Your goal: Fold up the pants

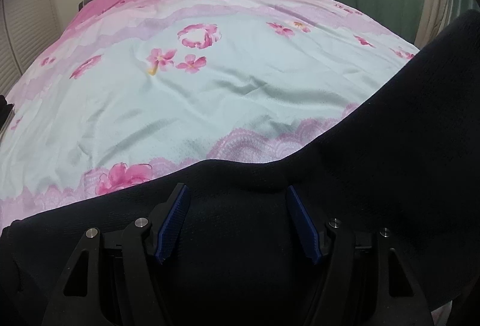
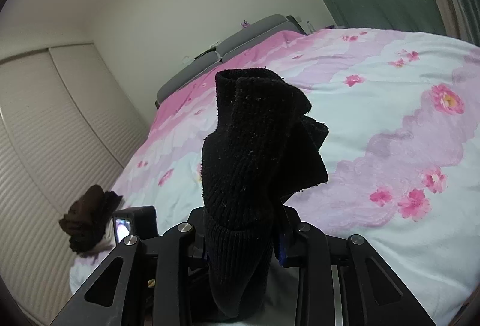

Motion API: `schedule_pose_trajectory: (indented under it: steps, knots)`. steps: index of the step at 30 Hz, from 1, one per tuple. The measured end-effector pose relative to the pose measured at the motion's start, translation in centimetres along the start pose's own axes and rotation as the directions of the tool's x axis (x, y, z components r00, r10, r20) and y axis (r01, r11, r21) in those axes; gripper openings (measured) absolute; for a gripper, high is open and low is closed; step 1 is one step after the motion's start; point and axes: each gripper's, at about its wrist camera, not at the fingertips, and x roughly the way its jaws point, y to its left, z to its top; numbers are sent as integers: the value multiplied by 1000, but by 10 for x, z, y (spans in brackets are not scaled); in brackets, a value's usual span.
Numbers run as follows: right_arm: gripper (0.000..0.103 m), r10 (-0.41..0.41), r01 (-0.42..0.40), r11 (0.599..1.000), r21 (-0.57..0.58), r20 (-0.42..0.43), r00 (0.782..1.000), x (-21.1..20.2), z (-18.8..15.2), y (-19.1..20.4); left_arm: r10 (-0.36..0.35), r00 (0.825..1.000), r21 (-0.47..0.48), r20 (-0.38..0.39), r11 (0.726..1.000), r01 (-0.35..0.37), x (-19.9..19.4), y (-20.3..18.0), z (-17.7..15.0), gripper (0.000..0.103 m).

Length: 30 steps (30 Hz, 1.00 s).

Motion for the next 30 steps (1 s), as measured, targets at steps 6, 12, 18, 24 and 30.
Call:
schedule_pose_trajectory:
  steps: [6, 12, 18, 24, 30]
  knots:
    - [32, -13, 14, 996, -91, 14, 1000, -4, 4, 20, 3, 999, -44, 48, 999, -1, -35, 10, -6, 66]
    - [32, -33, 36, 989, -144, 25, 999, -6, 1, 38, 24, 994, -71, 104, 997, -16, -79, 21, -14, 66]
    - [32, -60, 69, 970, -234, 46, 997, -11, -4, 69, 65, 985, -110, 158, 993, -48, -122, 44, -23, 66]
    - [32, -129, 157, 914, -374, 99, 987, -7, -22, 120, 149, 969, -173, 199, 978, -115, -167, 87, -36, 66]
    - [33, -176, 218, 819, -530, 130, 976, 17, -59, 181, 264, 939, -241, 219, 948, -210, -210, 138, -62, 67]
